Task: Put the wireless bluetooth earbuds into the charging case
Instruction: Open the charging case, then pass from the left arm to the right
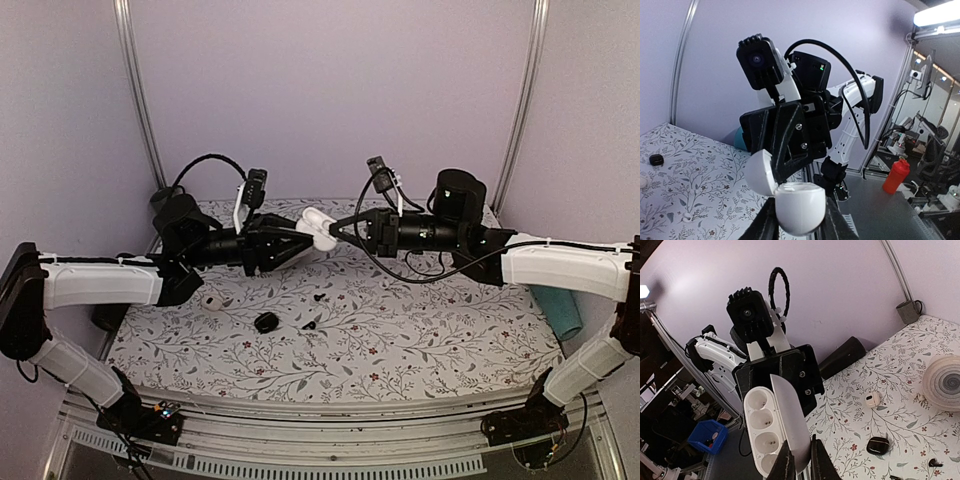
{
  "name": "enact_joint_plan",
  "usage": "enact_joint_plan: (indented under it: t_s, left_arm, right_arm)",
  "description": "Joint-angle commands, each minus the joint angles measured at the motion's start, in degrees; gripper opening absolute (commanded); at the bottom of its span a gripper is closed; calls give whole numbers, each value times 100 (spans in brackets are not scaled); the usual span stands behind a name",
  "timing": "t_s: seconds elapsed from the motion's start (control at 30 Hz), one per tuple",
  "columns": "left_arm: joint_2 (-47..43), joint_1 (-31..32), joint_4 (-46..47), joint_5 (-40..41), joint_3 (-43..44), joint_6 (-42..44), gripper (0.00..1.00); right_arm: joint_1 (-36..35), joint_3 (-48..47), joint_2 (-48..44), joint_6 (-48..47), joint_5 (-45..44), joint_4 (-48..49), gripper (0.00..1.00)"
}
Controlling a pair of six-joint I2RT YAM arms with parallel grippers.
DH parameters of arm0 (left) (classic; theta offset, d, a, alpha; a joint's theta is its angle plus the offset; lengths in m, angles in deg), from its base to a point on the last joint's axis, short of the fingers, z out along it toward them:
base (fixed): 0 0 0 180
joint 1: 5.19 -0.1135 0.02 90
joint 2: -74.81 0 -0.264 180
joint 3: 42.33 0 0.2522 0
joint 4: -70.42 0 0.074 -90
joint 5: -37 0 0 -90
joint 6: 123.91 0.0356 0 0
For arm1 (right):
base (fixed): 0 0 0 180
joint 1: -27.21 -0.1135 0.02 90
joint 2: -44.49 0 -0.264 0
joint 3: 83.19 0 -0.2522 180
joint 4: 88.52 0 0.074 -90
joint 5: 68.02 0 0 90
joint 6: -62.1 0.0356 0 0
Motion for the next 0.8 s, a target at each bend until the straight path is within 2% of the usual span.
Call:
enact_joint_plan:
  t_s: [0.0, 0.1, 0.23, 0.37, 0.63, 0.77]
  left_arm:
    - [-50, -91, -271, 34, 78, 68, 39]
    - [-114, -162, -388, 32, 27, 166, 49]
    - [-214, -242, -605, 30, -3, 373, 52]
    - [-258, -265, -743, 43, 19, 475, 51]
    - [-136, -250, 64, 66, -175, 376, 49]
    - [-95, -227, 181, 48, -183, 489, 49]
  right_arm:
    - [-45, -224, -47, -200, 32, -21, 3]
    - [-39, -278, -120, -343, -101, -197, 3]
    - [-63, -368, -280, -776, -537, -642, 3]
    - [-112, -519, -390, -1207, -1054, -1163, 3]
    - [-416, -517, -432, -1341, -1676, -1179, 3]
    - [-562, -513, -506, -1571, -2145, -1261, 3]
